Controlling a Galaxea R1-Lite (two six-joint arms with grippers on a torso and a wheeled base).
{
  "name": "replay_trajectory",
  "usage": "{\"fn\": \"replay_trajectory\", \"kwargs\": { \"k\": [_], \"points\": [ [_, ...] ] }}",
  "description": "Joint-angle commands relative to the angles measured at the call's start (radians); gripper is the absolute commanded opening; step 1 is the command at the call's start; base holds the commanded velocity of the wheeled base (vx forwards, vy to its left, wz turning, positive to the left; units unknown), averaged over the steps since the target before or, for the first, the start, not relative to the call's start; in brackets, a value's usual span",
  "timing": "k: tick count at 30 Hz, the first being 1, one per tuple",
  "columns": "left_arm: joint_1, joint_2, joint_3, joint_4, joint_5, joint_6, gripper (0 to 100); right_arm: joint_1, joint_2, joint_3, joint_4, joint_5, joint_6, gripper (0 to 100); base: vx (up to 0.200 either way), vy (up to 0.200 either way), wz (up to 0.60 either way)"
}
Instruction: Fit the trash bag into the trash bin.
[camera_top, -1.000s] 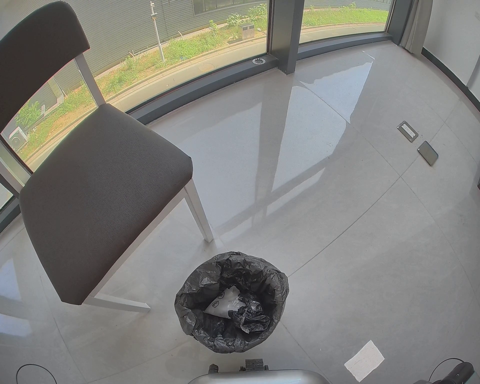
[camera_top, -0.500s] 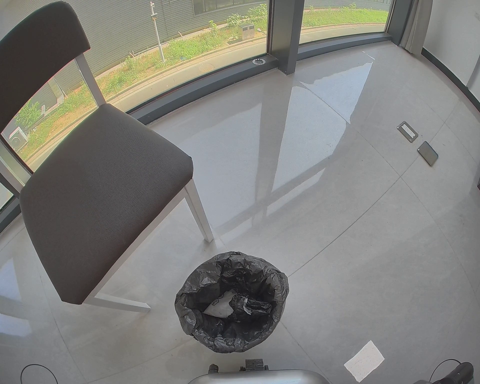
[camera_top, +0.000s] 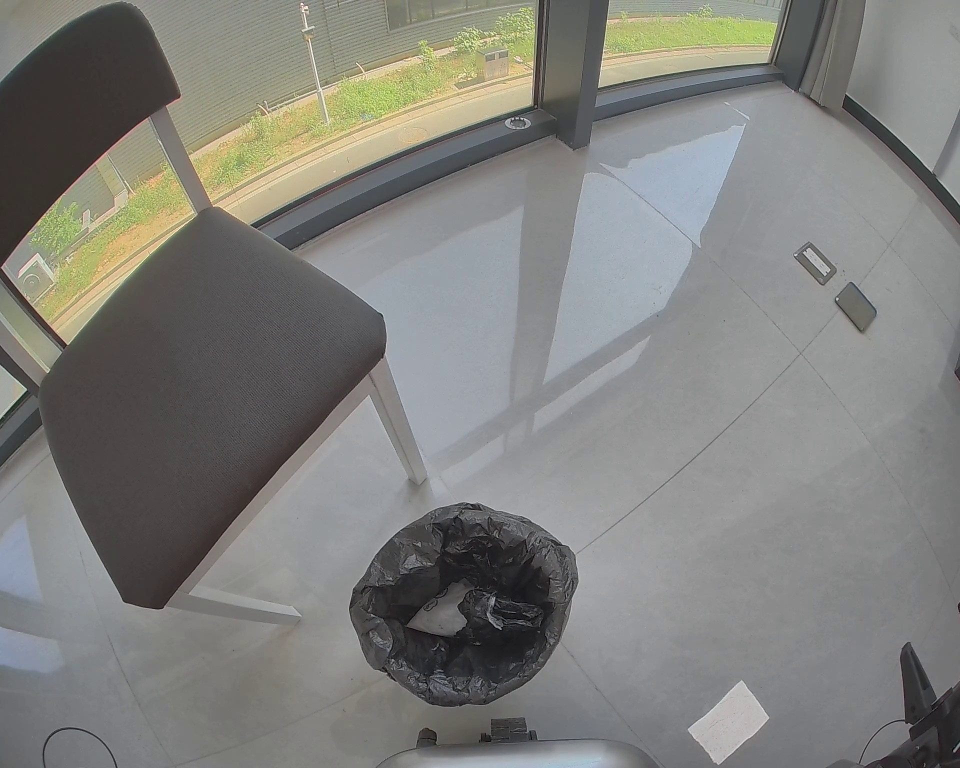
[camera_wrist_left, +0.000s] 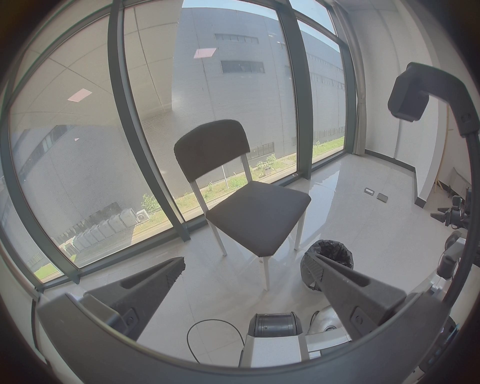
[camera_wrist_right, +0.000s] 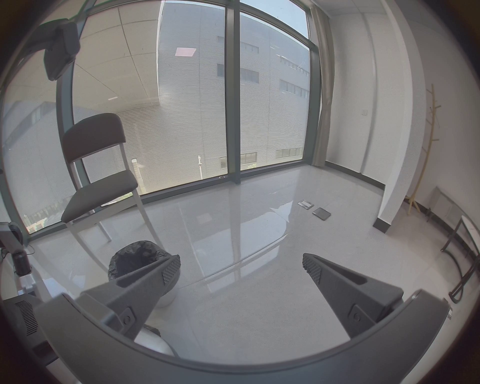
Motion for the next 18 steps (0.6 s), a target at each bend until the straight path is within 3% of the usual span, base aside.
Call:
{"fn": "replay_trajectory", "kwargs": {
  "k": [1, 6, 7, 9, 11, 18],
  "points": [
    [-0.001, -0.010, 0.068, -0.001, 0.000, -0.007, 100, 0.000, -0.008, 0.053, -0.023, 0.024, 0.009, 100, 0.000, 0.000, 0.00],
    [-0.001, -0.010, 0.145, -0.050, -0.007, -0.007, 100, 0.000, -0.008, 0.053, -0.023, 0.016, 0.013, 100, 0.000, 0.000, 0.00],
    [-0.001, -0.010, 0.229, -0.145, -0.010, -0.013, 100, 0.000, -0.010, 0.053, -0.023, 0.016, 0.013, 100, 0.000, 0.000, 0.00],
    [-0.001, -0.010, 0.286, -0.213, -0.010, -0.030, 100, 0.000, -0.010, 0.053, -0.023, 0.016, 0.012, 100, 0.000, 0.000, 0.00],
    [-0.001, -0.010, 0.392, -0.348, -0.010, -0.063, 100, 0.000, -0.010, 0.055, -0.024, 0.019, 0.010, 100, 0.000, 0.000, 0.00],
    [-0.001, -0.009, 0.985, -1.113, -0.063, -0.079, 100, 0.000, -0.010, 0.053, -0.023, 0.021, 0.010, 100, 0.000, 0.000, 0.00]
  ]
}}
